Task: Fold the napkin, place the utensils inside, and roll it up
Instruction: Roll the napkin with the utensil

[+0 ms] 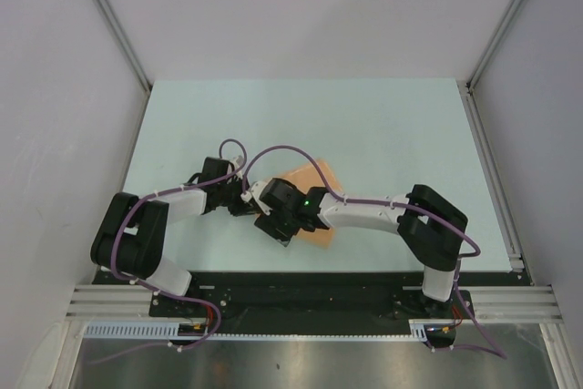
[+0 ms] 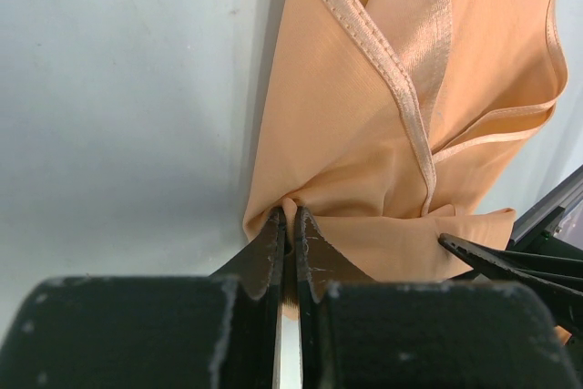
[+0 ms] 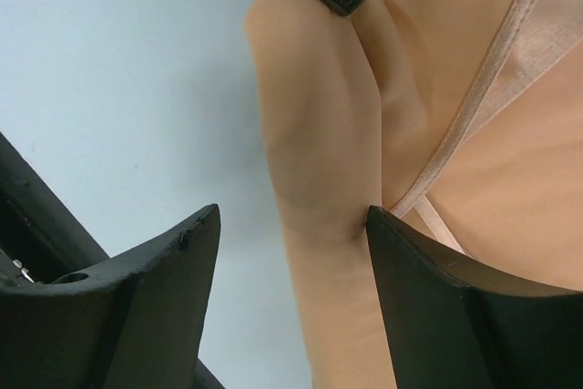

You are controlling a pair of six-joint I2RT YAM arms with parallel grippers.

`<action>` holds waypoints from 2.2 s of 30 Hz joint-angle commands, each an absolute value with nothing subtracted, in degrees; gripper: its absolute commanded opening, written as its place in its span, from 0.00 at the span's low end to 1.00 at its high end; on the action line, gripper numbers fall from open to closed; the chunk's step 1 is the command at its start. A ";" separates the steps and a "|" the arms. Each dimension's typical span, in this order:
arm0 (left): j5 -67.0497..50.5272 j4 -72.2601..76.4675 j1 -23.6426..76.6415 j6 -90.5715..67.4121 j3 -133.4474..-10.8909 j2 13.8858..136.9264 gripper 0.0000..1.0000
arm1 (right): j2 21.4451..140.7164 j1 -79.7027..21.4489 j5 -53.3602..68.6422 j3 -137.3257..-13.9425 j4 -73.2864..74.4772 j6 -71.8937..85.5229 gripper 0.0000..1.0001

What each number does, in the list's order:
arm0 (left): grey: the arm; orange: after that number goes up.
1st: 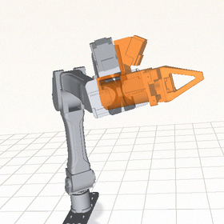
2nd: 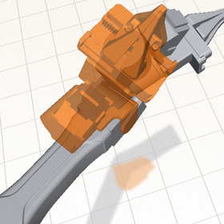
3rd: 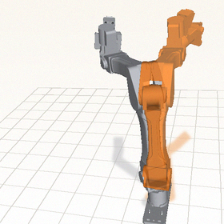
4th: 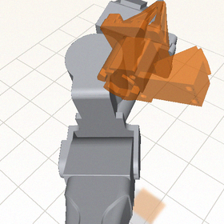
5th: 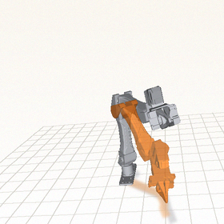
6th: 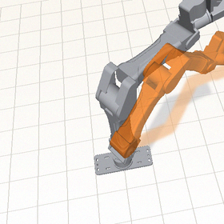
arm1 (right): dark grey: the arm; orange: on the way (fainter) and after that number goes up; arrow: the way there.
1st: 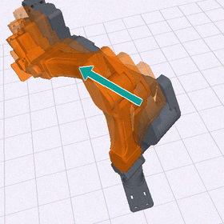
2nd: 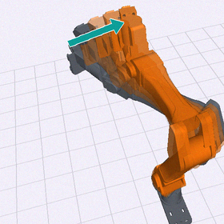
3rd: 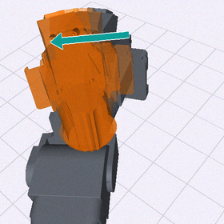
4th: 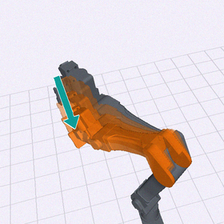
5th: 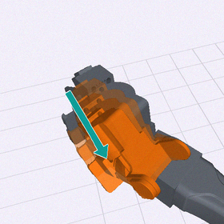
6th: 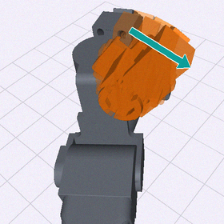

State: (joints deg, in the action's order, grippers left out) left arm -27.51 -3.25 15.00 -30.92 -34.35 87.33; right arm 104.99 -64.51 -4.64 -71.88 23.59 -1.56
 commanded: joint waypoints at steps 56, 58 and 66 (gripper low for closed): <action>-23.90 10.89 15.29 -33.05 -24.17 78.04 0.55 | 128.58 -42.10 56.16 -77.87 29.53 3.69 0.14; -24.69 11.77 15.29 -33.31 -24.08 78.57 0.51 | 128.85 -41.84 56.77 -77.87 29.44 3.96 0.15; -29.53 17.13 16.26 -35.59 -22.15 80.77 0.33 | 130.25 -40.43 58.53 -78.84 29.44 3.87 0.16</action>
State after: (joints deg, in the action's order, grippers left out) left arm -25.56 12.78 15.16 -34.13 -23.57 79.59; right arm 127.26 -40.82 61.52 -78.81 25.34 4.40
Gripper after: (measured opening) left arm 0.358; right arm 0.163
